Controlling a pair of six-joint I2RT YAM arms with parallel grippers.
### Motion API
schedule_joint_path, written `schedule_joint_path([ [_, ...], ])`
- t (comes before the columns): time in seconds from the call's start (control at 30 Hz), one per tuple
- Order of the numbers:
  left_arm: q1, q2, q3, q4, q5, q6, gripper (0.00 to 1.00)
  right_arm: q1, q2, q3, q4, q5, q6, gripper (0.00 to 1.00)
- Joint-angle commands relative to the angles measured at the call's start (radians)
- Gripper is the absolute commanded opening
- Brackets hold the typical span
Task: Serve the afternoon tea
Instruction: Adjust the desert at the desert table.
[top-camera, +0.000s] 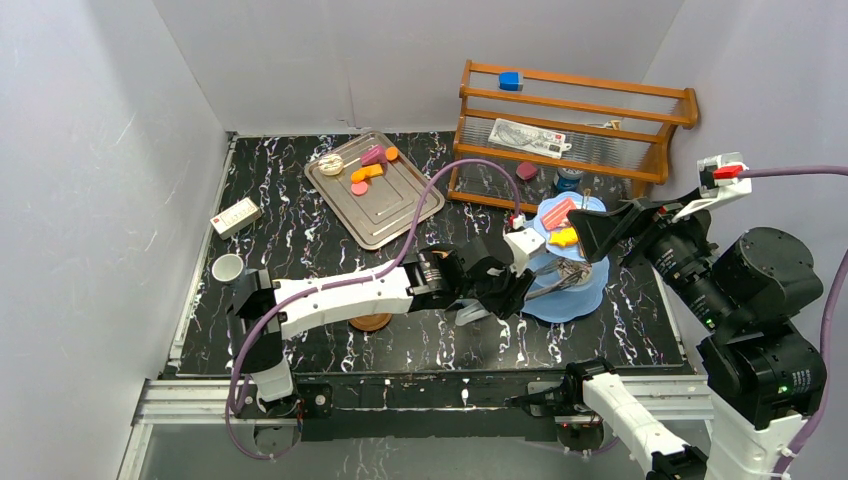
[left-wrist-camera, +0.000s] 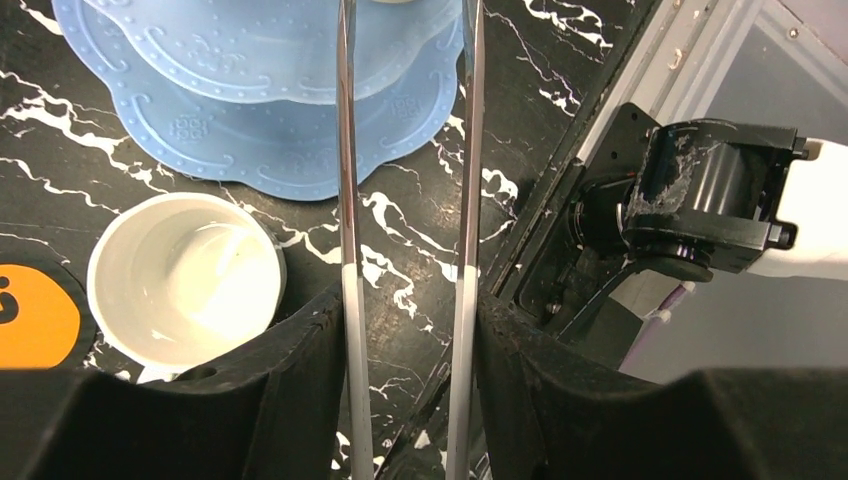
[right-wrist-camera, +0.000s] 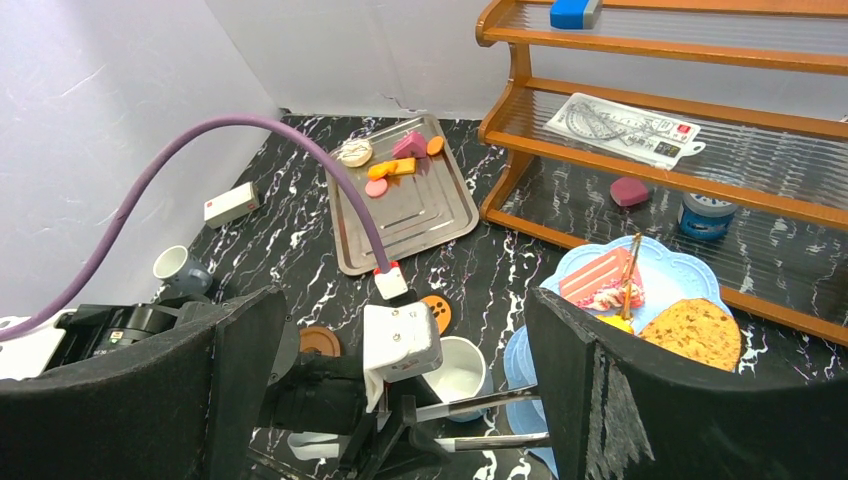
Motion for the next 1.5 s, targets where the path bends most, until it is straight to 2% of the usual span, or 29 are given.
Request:
schedule_joint_path([
  [0.0, -0.007, -0.079, -0.01, 0.019, 0.032, -0.016, 0.41, 0.0, 0.005, 0.007, 0.052, 0.008, -0.008, 0.99],
  [0.7, -0.008, 0.031, 0.075, 0.007, 0.006, 0.016, 0.4, 0.0, 0.001, 0.014, 0.061, 0.002, -0.004, 0.99],
  [1.3, -0.009, 0.114, 0.154, 0.024, -0.106, 0.075, 0.41, -0.001, -0.003, 0.006, 0.071, -0.005, -0.002, 0.99],
  [1.47, -0.013, 0.107, 0.16, 0.03, -0.08, 0.08, 0.4, 0.0, -0.004, 0.003, 0.071, -0.004, -0.002, 0.99],
])
